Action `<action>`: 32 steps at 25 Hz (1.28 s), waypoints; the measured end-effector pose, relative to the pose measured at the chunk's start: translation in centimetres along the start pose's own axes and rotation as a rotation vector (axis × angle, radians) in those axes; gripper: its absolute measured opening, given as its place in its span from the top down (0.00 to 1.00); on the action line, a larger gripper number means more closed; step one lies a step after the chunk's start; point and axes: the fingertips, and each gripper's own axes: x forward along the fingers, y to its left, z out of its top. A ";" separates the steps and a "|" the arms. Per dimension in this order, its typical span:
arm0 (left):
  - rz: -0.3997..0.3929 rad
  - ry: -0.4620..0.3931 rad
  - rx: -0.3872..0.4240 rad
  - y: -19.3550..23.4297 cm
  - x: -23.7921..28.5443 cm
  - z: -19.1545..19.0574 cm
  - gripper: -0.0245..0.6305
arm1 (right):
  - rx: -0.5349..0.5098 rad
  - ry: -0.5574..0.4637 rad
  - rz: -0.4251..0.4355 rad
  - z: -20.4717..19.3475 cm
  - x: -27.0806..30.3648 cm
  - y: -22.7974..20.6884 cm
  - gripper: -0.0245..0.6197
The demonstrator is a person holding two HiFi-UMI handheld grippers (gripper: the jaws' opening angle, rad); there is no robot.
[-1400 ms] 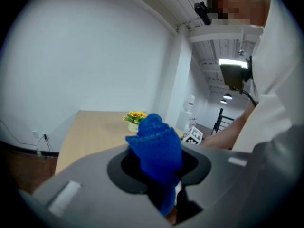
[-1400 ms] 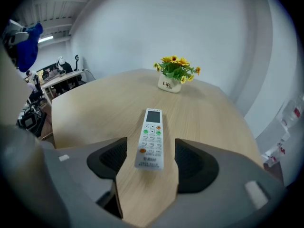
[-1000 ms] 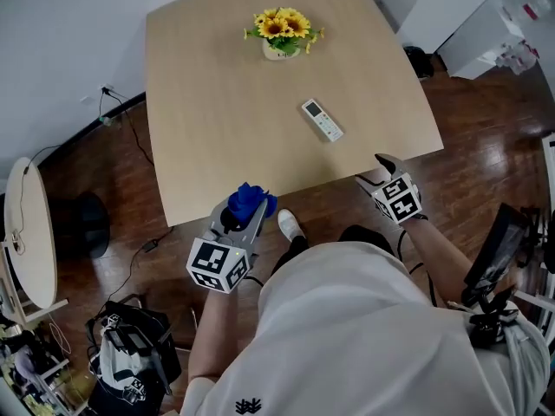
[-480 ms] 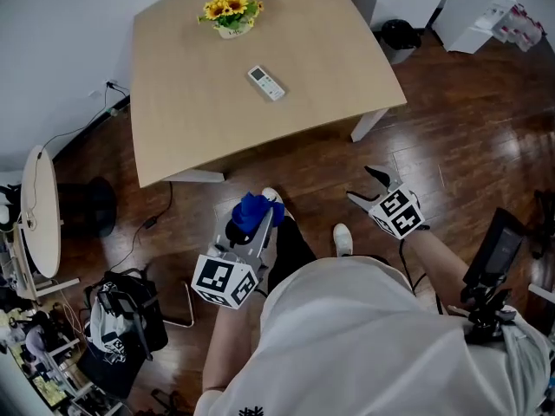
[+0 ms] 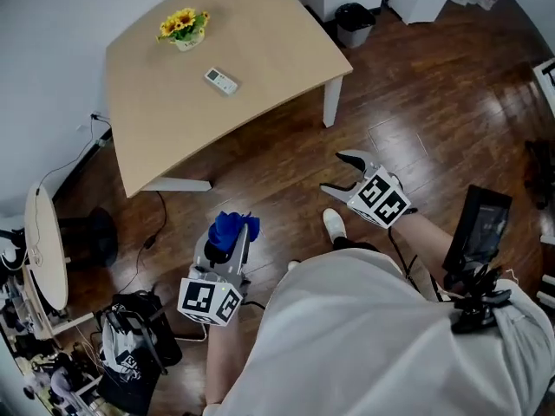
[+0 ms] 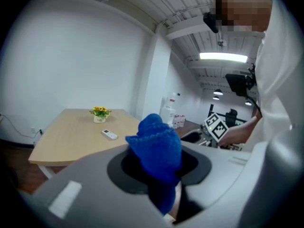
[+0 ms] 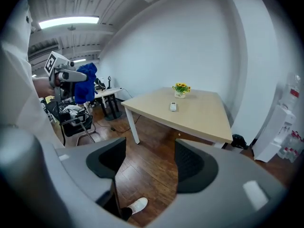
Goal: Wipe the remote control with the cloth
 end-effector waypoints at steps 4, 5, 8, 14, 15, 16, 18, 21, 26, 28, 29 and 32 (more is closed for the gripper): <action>-0.044 -0.049 0.028 -1.5 -4.1 0.3 0.74 | -0.009 -0.024 -0.019 1.6 -2.0 4.3 0.46; -0.056 -0.058 0.035 -1.8 -5.8 -0.1 0.74 | -0.011 -0.034 -0.027 2.1 -2.7 6.0 0.46; -0.076 -0.067 0.031 -1.7 -10.3 -1.9 0.74 | -0.024 -0.061 -0.041 3.7 -4.2 11.0 0.46; -0.093 -0.038 -0.008 -0.5 -11.6 -4.1 0.74 | 0.016 -0.078 -0.053 3.7 -5.9 13.0 0.46; -0.102 -0.040 -0.006 -0.6 -11.9 -4.3 0.74 | 0.019 -0.074 -0.058 3.4 -6.2 13.4 0.46; -0.111 -0.044 -0.003 -0.8 -12.5 -4.5 0.74 | 0.019 -0.070 -0.065 3.2 -6.5 14.2 0.46; -0.130 -0.054 0.005 -1.3 -14.2 -5.0 0.74 | 0.010 -0.068 -0.081 3.3 -7.3 16.2 0.46; -0.153 -0.063 0.018 -1.6 -15.8 -5.5 0.74 | 0.005 -0.077 -0.094 4.0 -8.0 18.2 0.46; -0.173 -0.078 0.021 -1.6 -16.6 -5.7 0.74 | 0.003 -0.087 -0.104 4.2 -8.6 19.2 0.46; -0.171 -0.082 0.021 -1.6 -16.9 -5.7 0.74 | -0.001 -0.088 -0.105 4.3 -8.7 19.4 0.46; -0.170 -0.085 0.020 -1.6 -17.0 -5.7 0.74 | -0.006 -0.088 -0.105 4.4 -8.7 19.6 0.46; -0.167 -0.092 0.017 -1.6 -17.4 -5.8 0.74 | -0.023 -0.087 -0.103 4.9 -8.5 20.0 0.46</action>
